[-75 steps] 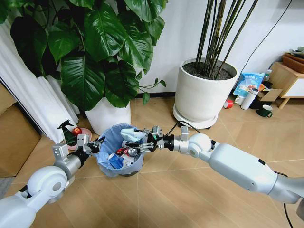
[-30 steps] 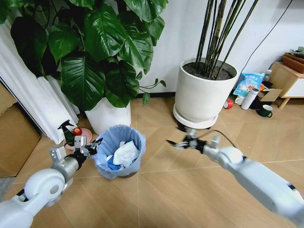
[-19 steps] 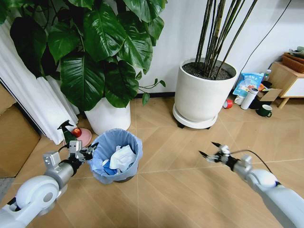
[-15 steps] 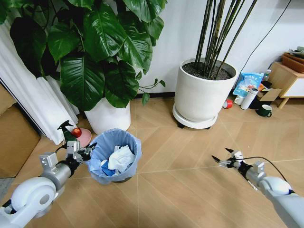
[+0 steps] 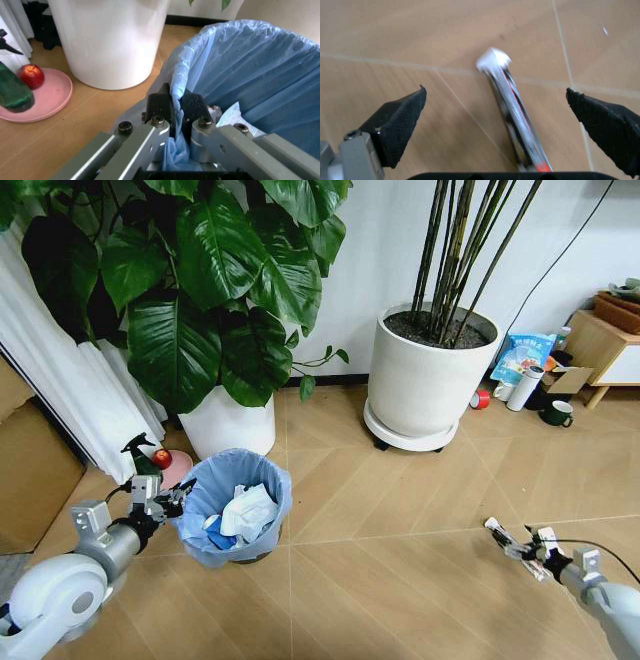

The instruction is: Pick up the trash bin and place the garbage on the floor into it.

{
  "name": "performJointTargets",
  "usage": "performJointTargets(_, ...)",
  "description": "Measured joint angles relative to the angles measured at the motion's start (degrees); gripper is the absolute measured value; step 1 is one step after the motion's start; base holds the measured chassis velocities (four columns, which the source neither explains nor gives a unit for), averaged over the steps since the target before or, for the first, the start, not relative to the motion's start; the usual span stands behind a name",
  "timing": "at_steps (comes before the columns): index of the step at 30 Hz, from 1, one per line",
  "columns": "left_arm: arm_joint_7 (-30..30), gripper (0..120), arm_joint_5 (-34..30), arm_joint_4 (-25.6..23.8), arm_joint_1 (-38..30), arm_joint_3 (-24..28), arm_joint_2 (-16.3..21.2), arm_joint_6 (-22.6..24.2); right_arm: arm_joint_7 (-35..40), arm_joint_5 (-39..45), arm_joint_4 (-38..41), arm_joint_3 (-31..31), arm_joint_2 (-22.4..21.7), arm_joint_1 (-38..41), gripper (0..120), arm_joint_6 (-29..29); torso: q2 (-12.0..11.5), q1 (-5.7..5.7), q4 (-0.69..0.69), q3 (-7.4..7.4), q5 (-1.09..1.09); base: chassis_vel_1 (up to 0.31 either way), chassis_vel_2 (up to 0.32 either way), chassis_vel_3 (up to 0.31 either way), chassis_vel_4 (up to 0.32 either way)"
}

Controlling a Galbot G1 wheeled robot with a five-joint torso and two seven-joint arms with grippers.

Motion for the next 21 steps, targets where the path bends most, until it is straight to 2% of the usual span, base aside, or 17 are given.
performJointTargets(6,-0.16,0,-0.13,0.04,-0.18,0.04,0.01,-0.01,0.65,-1.29,-3.07,0.10,0.38,1.30,100,-0.27,0.00,0.00,-0.01,0.00,-0.02,0.000,0.000,0.000,0.000)
performJointTargets(21,-0.44,0,-0.62,-0.06,0.10,-0.82,0.11,-0.03,6.98,-4.61,-4.67,-0.44,1.87,3.00,100,-2.77,0.00,0.00,0.00,0.00,-0.01,0.000,0.000,0.000,0.000)
